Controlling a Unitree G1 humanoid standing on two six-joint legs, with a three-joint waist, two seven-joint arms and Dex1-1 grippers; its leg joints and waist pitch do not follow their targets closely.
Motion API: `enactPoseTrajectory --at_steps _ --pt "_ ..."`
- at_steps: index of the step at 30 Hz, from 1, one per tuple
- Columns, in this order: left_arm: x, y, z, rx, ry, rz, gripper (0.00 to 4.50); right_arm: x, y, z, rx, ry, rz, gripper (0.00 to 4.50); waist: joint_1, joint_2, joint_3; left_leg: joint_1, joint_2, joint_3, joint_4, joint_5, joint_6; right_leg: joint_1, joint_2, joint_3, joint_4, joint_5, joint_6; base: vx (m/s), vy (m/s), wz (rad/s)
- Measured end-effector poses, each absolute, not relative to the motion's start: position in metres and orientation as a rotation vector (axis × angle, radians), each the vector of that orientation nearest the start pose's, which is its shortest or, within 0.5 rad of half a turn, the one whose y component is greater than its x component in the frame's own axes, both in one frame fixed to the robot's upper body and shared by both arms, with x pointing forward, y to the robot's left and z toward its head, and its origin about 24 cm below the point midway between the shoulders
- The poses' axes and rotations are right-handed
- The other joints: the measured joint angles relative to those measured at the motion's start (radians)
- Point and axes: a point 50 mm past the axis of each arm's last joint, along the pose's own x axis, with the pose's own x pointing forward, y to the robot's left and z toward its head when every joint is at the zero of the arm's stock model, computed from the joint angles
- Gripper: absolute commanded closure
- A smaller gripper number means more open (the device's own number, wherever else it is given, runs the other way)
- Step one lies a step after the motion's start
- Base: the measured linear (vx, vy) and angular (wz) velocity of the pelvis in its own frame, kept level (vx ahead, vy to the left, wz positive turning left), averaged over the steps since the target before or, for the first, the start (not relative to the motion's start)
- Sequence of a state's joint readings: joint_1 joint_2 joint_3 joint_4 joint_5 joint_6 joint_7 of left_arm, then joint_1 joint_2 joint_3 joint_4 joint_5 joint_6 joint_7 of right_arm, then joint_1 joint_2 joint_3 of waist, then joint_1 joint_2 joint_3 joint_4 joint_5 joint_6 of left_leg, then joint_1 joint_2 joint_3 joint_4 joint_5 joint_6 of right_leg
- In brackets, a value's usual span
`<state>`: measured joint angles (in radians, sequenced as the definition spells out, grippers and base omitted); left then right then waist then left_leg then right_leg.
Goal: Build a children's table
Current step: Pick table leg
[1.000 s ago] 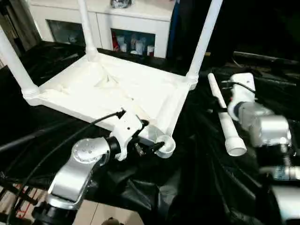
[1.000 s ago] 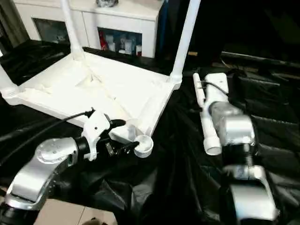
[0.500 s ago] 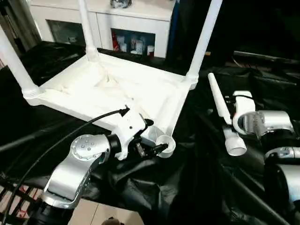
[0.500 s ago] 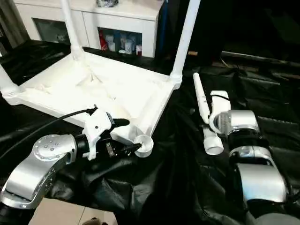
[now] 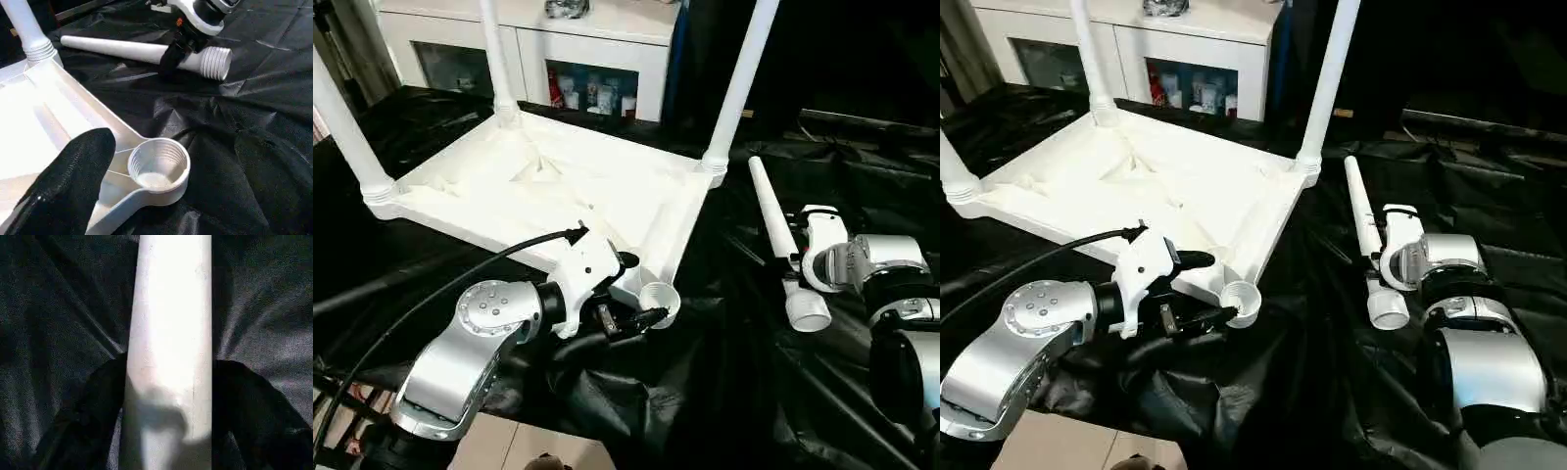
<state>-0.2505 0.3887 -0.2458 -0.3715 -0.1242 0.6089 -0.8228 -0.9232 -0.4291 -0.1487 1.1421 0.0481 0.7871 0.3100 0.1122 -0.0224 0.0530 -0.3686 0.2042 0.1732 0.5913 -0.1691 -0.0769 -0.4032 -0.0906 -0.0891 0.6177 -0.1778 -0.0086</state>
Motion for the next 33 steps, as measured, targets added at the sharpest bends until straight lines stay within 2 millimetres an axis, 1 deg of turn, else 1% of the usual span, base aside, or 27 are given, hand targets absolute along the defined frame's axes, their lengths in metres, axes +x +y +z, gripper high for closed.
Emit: enactPoseTrajectory --at_steps 4,5,8,10,11,12,13,15,19,21,22,24,26,28,31,33 --pt "0.249 0.105 0.111 0.301 0.205 -1.099 0.00 0.352 -0.251 0.051 0.077 0.944 -0.014 1.83 0.000 0.000 0.000 0.000 0.000 0.000 0.000 0.000 0.000 0.000 0.000 0.000 0.000 0.000 0.000 0.000 0.000 0.00" --pt "0.249 0.105 0.111 0.298 0.209 -1.107 0.00 0.352 -0.251 0.051 0.082 0.942 -0.017 1.83 0.000 0.000 0.000 0.000 0.000 0.000 0.000 0.000 0.000 0.000 0.000 0.000 0.000 0.000 0.000 0.000 0.000 0.00" --pt "0.248 0.105 0.110 0.288 0.226 -1.129 0.00 0.352 -0.252 0.050 0.090 0.933 -0.021 2.12 0.000 0.000 0.000 0.000 0.000 0.000 0.000 0.000 0.000 0.000 0.000 0.000 0.000 0.000 0.000 0.000 0.000 0.00" --pt "0.245 0.104 0.109 0.280 0.244 -1.168 0.00 0.353 -0.253 0.050 0.130 0.918 -0.023 2.33 0.000 0.001 0.000 0.000 0.000 0.000 0.001 0.000 0.000 0.000 0.000 0.000 0.000 0.000 0.000 0.000 0.000 0.00" --pt "0.244 0.104 0.108 0.275 0.248 -1.180 0.00 0.353 -0.253 0.050 0.144 0.913 -0.022 2.33 0.000 0.001 0.000 0.000 0.000 0.000 0.001 0.000 0.000 0.000 0.000 0.000 0.000 0.000 -0.001 0.000 0.000 0.00" --pt "0.244 0.103 0.108 0.274 0.250 -1.187 0.00 0.352 -0.253 0.050 0.155 0.911 -0.023 2.49 0.000 0.001 0.000 0.000 0.000 0.000 0.001 0.000 0.000 0.000 0.000 0.000 0.001 0.000 -0.001 0.000 0.000 0.00" --pt "0.244 0.102 0.108 0.275 0.252 -1.196 0.00 0.352 -0.253 0.050 0.166 0.908 -0.024 2.56 0.000 0.001 0.000 0.000 0.000 0.000 0.001 0.000 0.000 0.000 0.000 0.000 0.001 0.000 -0.001 0.000 0.000 0.00" --pt "0.243 0.101 0.108 0.277 0.252 -1.206 0.00 0.352 -0.254 0.049 0.196 0.900 -0.026 2.59 0.000 0.001 0.000 0.000 0.000 0.000 0.001 0.000 0.000 0.000 0.000 0.000 0.001 0.000 -0.001 0.000 0.000 0.00" --pt "0.246 0.098 0.114 0.267 0.221 -1.216 0.00 0.350 -0.263 0.050 0.339 0.824 -0.038 2.64 0.000 0.002 0.000 0.000 0.000 0.000 0.001 0.000 0.000 0.000 0.000 0.000 0.001 0.001 -0.001 0.000 0.000 0.00" --pt "0.248 0.094 0.118 0.222 0.188 -1.211 0.00 0.350 -0.267 0.052 0.453 0.730 -0.041 2.65 0.001 0.003 0.000 0.000 0.000 0.000 0.001 0.000 0.000 0.000 0.000 0.000 0.001 0.001 -0.001 0.000 0.000 0.00" --pt "0.250 0.090 0.121 0.182 0.161 -1.203 0.00 0.352 -0.270 0.055 0.522 0.653 -0.041 2.65 0.001 0.003 0.001 -0.001 0.000 0.000 0.002 0.000 0.000 0.000 0.000 0.000 0.001 0.001 -0.001 0.000 0.000 0.00" --pt "0.255 0.086 0.125 0.153 0.134 -1.187 0.00 0.356 -0.274 0.066 0.605 0.526 -0.021 2.65 0.001 0.004 0.001 -0.001 0.000 0.001 0.002 0.000 0.000 0.000 0.000 0.000 0.001 0.001 -0.001 0.000 0.000 0.00" --pt "0.259 0.084 0.131 0.120 0.102 -1.162 0.00 0.360 -0.278 0.081 0.673 0.382 0.013 2.65 0.000 0.004 0.000 0.000 0.001 0.001 0.002 0.000 0.000 0.000 0.000 -0.001 0.001 0.001 -0.001 0.000 0.000 0.00" --pt "0.268 0.080 0.136 0.049 0.068 -1.111 0.00 0.357 -0.283 0.097 0.796 0.170 0.104 2.65 0.002 0.004 0.000 -0.001 0.001 0.001 0.002 0.000 0.000 0.000 0.000 -0.001 0.001 0.001 -0.001 0.000 0.000 0.00" --pt "0.275 0.076 0.143 -0.037 0.044 -1.072 0.00 0.352 -0.281 0.116 0.913 -0.014 0.248 2.66 0.001 0.004 0.000 -0.001 0.001 0.001 0.001 0.000 0.001 0.000 0.000 -0.002 0.000 0.001 -0.001 0.000 0.000 0.00" --pt "0.276 0.073 0.145 -0.092 0.040 -1.068 0.00 0.345 -0.279 0.125 0.959 -0.099 0.337 2.66 0.003 0.004 0.000 -0.002 0.001 0.001 0.001 0.000 0.001 0.000 0.000 -0.002 -0.001 0.001 -0.001 0.000 0.000 0.00"
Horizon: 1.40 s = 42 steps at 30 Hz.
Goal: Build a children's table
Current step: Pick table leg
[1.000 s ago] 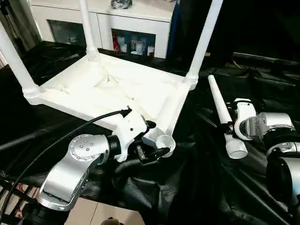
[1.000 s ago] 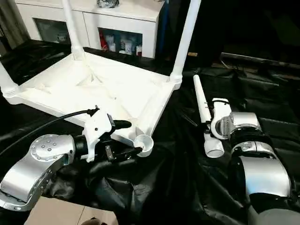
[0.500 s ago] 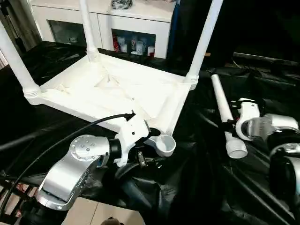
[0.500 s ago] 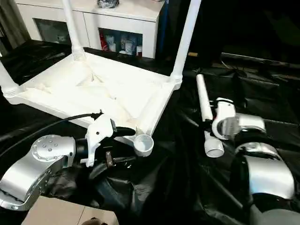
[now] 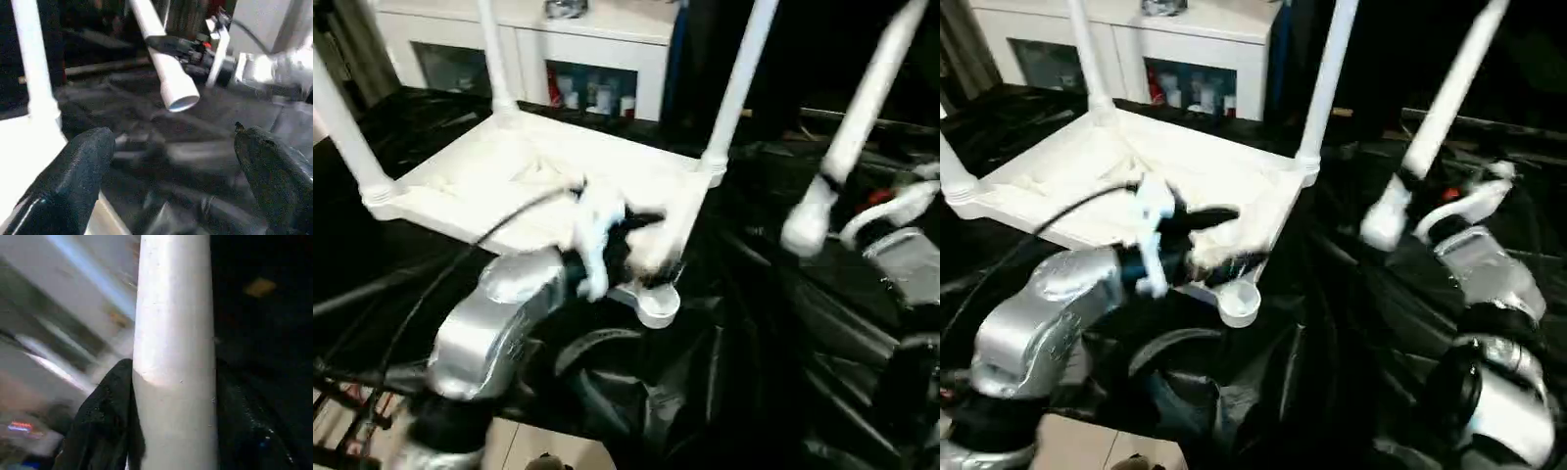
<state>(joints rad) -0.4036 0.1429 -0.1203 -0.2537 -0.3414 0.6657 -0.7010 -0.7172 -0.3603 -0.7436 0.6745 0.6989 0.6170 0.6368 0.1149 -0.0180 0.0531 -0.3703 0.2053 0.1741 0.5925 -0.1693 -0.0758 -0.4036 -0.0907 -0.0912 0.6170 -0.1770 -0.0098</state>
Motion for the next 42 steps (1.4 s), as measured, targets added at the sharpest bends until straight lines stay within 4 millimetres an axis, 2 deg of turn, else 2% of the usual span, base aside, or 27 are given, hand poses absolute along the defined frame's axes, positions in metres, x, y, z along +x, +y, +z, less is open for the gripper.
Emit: enactPoseTrajectory --at_steps 2,4,8,10,14,19,23,26,28,31,33,34,37,40,42 --pt "0.284 0.069 0.150 -0.181 0.035 -1.038 0.00 0.333 -0.272 0.137 0.987 -0.192 0.483 2.66 0.003 0.000 0.000 -0.001 0.000 0.000 0.000 0.000 0.000 0.000 0.000 -0.001 0.000 0.000 0.000 0.000 0.000 0.00" --pt "0.290 0.067 0.163 -0.231 0.011 -1.039 0.00 0.326 -0.260 0.148 0.985 -0.238 0.618 2.66 0.005 0.000 0.000 0.000 0.000 0.000 0.000 0.001 0.001 0.000 0.000 -0.001 0.000 0.000 0.000 0.000 0.000 0.00" --pt "0.290 0.055 0.192 -0.407 -0.055 -1.153 0.00 0.312 -0.240 0.166 0.990 -0.294 0.828 2.66 0.015 0.000 0.000 0.000 0.000 0.000 0.000 0.001 0.001 0.001 0.000 -0.001 -0.001 0.000 0.000 0.000 0.000 0.00" --pt "0.291 0.049 0.204 -0.477 -0.081 -1.198 0.00 0.305 -0.227 0.169 0.980 -0.273 0.925 2.66 0.026 0.000 0.000 0.000 0.000 0.000 0.000 0.001 0.001 0.001 0.000 -0.001 -0.001 0.000 0.001 0.000 0.000 0.00" --pt "0.297 0.042 0.218 -0.577 -0.091 -1.221 0.00 0.296 -0.203 0.162 0.954 -0.167 1.042 2.66 0.035 0.000 0.000 -0.001 0.000 -0.001 0.000 0.001 0.001 0.001 0.000 -0.002 -0.003 -0.003 0.005 0.000 0.000 0.00" --pt "0.304 0.033 0.216 -0.668 -0.035 -1.216 0.00 0.292 -0.180 0.157 0.916 -0.071 1.106 2.66 0.044 -0.001 0.000 -0.004 0.000 -0.001 0.000 0.001 0.001 0.000 0.000 -0.002 -0.006 -0.002 0.006 0.000 0.000 0.00" --pt "0.309 0.031 0.214 -0.677 0.000 -1.189 0.00 0.289 -0.169 0.154 0.894 -0.028 1.134 2.66 0.053 -0.001 0.000 -0.004 0.000 -0.002 -0.001 0.001 0.001 0.000 0.000 -0.002 -0.006 -0.003 0.007 0.000 0.000 0.00" --pt "0.316 0.032 0.204 -0.689 0.058 -1.120 0.00 0.284 -0.162 0.152 0.860 0.002 1.163 2.66 0.055 -0.001 0.000 -0.004 0.000 -0.002 -0.002 0.001 0.001 0.000 0.000 -0.003 -0.006 -0.003 0.008 0.000 0.000 0.00" --pt "0.321 0.034 0.200 -0.712 0.080 -1.071 0.29 0.283 -0.157 0.148 0.813 0.047 1.161 2.66 0.054 -0.001 0.000 -0.004 0.000 -0.002 -0.002 0.001 0.001 0.000 0.000 -0.003 -0.006 -0.003 0.008 0.000 0.000 0.00" --pt "0.324 0.041 0.199 -0.748 0.076 -1.027 0.42 0.286 -0.151 0.141 0.724 0.110 1.117 2.66 0.052 -0.001 0.000 -0.004 0.000 -0.002 -0.002 0.001 0.000 0.000 0.000 -0.003 -0.006 -0.003 0.009 0.000 0.000 0.00" --pt "0.324 0.043 0.200 -0.757 0.072 -1.021 0.56 0.287 -0.149 0.139 0.707 0.123 1.110 2.66 0.054 -0.001 0.000 -0.004 0.000 -0.002 -0.002 0.001 0.000 0.000 0.000 -0.003 -0.006 -0.003 0.009 0.000 0.000 0.00" --pt "0.324 0.043 0.200 -0.757 0.073 -1.022 0.79 0.287 -0.148 0.139 0.698 0.126 1.105 2.66 0.055 -0.001 0.000 -0.004 0.000 -0.002 -0.002 0.001 0.000 0.000 0.000 -0.003 -0.007 -0.003 0.009 0.000 0.000 0.00" --pt "0.324 0.043 0.200 -0.762 0.075 -1.018 0.86 0.288 -0.146 0.138 0.685 0.133 1.092 2.66 0.057 -0.002 0.001 -0.005 0.000 -0.002 -0.002 0.001 0.000 0.000 -0.001 -0.003 -0.007 -0.003 0.009 0.000 0.000 0.00" --pt "0.324 0.043 0.199 -0.761 0.079 -1.010 1.22 0.289 -0.146 0.137 0.671 0.139 1.082 2.66 0.056 -0.003 0.001 -0.006 0.000 -0.003 -0.002 0.001 0.000 0.000 -0.001 -0.003 -0.007 -0.003 0.009 0.000 0.000 0.00" --pt "0.325 0.043 0.199 -0.760 0.080 -1.007 1.25 0.289 -0.145 0.137 0.665 0.134 1.083 2.66 0.055 -0.003 0.001 -0.006 0.000 -0.003 -0.002 0.001 0.000 0.000 -0.001 -0.003 -0.007 -0.003 0.009 0.000 0.000 0.00"
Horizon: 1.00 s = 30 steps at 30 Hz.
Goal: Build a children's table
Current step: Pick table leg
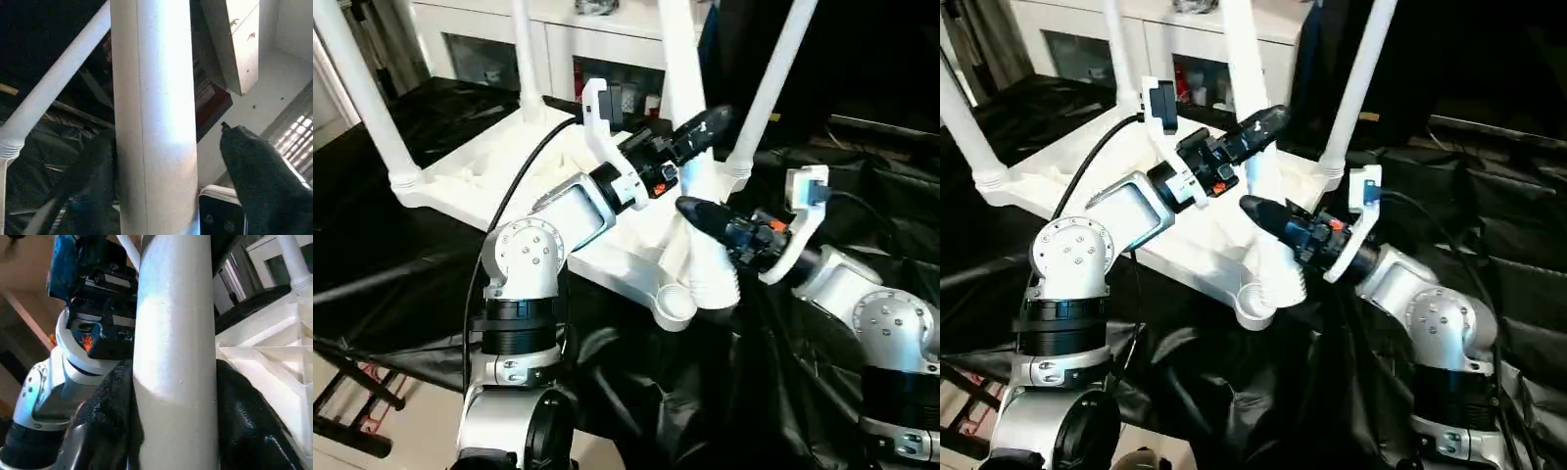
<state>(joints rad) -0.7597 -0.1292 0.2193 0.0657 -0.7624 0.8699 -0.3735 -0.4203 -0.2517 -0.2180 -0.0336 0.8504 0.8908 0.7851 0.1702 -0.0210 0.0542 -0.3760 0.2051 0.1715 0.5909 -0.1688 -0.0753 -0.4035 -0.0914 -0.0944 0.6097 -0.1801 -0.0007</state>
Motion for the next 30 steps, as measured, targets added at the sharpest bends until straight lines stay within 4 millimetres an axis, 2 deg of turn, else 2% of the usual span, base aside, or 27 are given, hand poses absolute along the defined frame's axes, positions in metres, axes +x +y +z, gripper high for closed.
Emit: enactPoseTrajectory --at_steps 4,6,9,12,13,19,23,24,28,30 --pt "0.3246 0.0428 0.1992 -0.745 0.080 -0.998 1.68 0.2901 -0.1434 0.1366 0.639 0.131 1.075 2.66 -0.001 0.000 0.000 0.000 0.000 0.000 0.000 0.000 0.000 0.000 0.000 0.000 0.000 0.000 0.000 0.000 0.000 0.00" --pt "0.3248 0.0430 0.1989 -0.743 0.078 -0.994 1.68 0.2902 -0.1425 0.1366 0.635 0.129 1.076 2.66 -0.002 0.000 0.000 0.000 0.000 0.000 0.000 0.000 0.000 0.000 0.000 0.000 0.000 0.000 0.000 0.000 0.000 0.00" --pt "0.3250 0.0424 0.1993 -0.733 0.072 -0.991 2.02 0.2908 -0.1420 0.1372 0.629 0.128 1.075 2.66 -0.002 -0.001 0.000 0.000 0.000 0.000 0.000 0.000 0.000 0.000 0.000 0.000 0.000 0.000 0.000 0.000 0.000 0.00" --pt "0.3253 0.0428 0.1993 -0.730 0.070 -0.986 2.05 0.2908 -0.1405 0.1373 0.625 0.127 1.081 2.66 -0.002 -0.001 0.001 0.000 0.000 0.000 0.000 0.000 0.000 0.000 0.000 0.000 0.000 0.000 0.000 0.000 0.000 0.00" --pt "0.3254 0.0429 0.1994 -0.729 0.068 -0.985 2.25 0.2909 -0.1403 0.1375 0.624 0.125 1.082 2.66 -0.002 -0.001 0.001 0.000 0.000 0.000 0.000 0.000 0.000 0.000 0.000 0.000 0.000 0.000 0.000 0.000 0.000 0.00" --pt "0.3263 0.0443 0.1989 -0.720 0.067 -0.977 2.64 0.2919 -0.1391 0.1375 0.618 0.128 1.084 2.66 -0.002 -0.003 0.002 0.000 0.000 0.000 0.000 0.000 0.000 0.000 0.000 0.000 0.000 0.000 0.000 0.000 0.000 0.00" --pt "0.3264 0.0445 0.1993 -0.717 0.061 -0.977 2.66 0.2923 -0.1388 0.1378 0.611 0.126 1.083 2.66 -0.002 -0.005 0.003 0.000 0.000 0.000 0.000 0.000 0.000 0.000 0.000 0.000 0.000 0.000 0.000 0.000 0.000 0.00" --pt "0.3264 0.0444 0.1994 -0.715 0.060 -0.977 2.68 0.2923 -0.1388 0.1379 0.611 0.126 1.083 2.10 -0.002 -0.005 0.003 0.000 0.000 0.000 0.000 0.000 0.000 0.000 0.000 0.000 0.000 0.000 0.000 0.000 0.000 0.00" --pt "0.3248 0.0421 0.1993 -0.677 0.064 -1.010 2.68 0.2934 -0.1372 0.1372 0.607 0.153 1.073 1.88 -0.002 -0.008 0.005 0.000 0.000 0.000 0.000 0.000 0.000 0.000 0.000 0.000 0.000 0.000 0.000 0.000 0.000 0.00" --pt "0.3236 0.0391 0.1987 -0.655 0.071 -1.026 2.68 0.2938 -0.1367 0.1370 0.606 0.162 1.075 1.57 -0.002 -0.009 0.005 0.000 0.000 0.000 0.000 0.000 0.000 0.000 0.000 0.000 0.000 0.000 0.000 0.000 0.000 0.00"
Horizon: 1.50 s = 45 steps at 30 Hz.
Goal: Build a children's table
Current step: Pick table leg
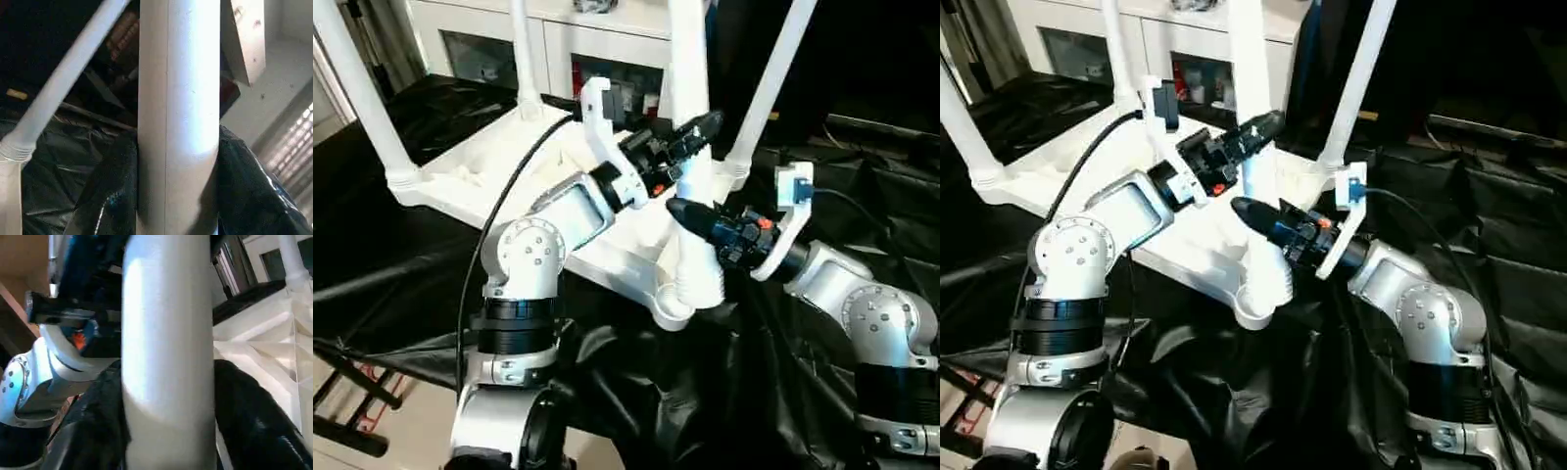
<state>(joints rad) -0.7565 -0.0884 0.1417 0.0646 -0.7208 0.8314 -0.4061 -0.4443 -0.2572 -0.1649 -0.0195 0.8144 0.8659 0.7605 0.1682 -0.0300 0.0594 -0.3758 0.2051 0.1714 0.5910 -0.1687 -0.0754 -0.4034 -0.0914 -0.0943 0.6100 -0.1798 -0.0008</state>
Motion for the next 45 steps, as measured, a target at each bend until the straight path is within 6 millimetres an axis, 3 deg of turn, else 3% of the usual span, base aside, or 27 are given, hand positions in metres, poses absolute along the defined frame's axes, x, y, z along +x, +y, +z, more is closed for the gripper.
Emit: enactPoseTrajectory --at_steps 5,17,38,45 --pt "0.321 0.036 0.195 -0.579 0.104 -1.078 2.68 0.293 -0.142 0.135 0.508 0.260 1.085 1.17 0.000 -0.001 0.001 0.000 0.000 0.000 0.000 0.000 0.000 0.000 0.000 0.000 0.000 0.000 0.000 0.000 0.000 0.00" --pt "0.322 0.041 0.196 -0.526 0.109 -1.149 2.69 0.286 -0.148 0.131 0.417 0.468 1.165 1.12 0.001 -0.004 0.001 0.000 0.000 0.000 0.000 0.000 0.000 0.000 0.000 0.000 0.001 0.003 -0.004 0.000 0.000 0.00" --pt "0.317 0.037 0.200 -0.470 0.102 -1.250 2.69 0.282 -0.144 0.128 0.412 0.515 1.209 1.12 0.003 -0.008 0.000 0.001 0.000 0.000 0.001 0.000 0.000 0.000 0.000 0.000 0.002 0.004 -0.006 0.000 0.000 0.00" --pt "0.317 0.037 0.199 -0.462 0.107 -1.253 2.69 0.281 -0.143 0.127 0.415 0.518 1.223 1.83 0.003 -0.008 -0.001 0.001 0.000 0.000 0.002 0.000 0.000 0.000 0.000 0.000 0.003 0.004 -0.006 0.000 0.000 0.00"
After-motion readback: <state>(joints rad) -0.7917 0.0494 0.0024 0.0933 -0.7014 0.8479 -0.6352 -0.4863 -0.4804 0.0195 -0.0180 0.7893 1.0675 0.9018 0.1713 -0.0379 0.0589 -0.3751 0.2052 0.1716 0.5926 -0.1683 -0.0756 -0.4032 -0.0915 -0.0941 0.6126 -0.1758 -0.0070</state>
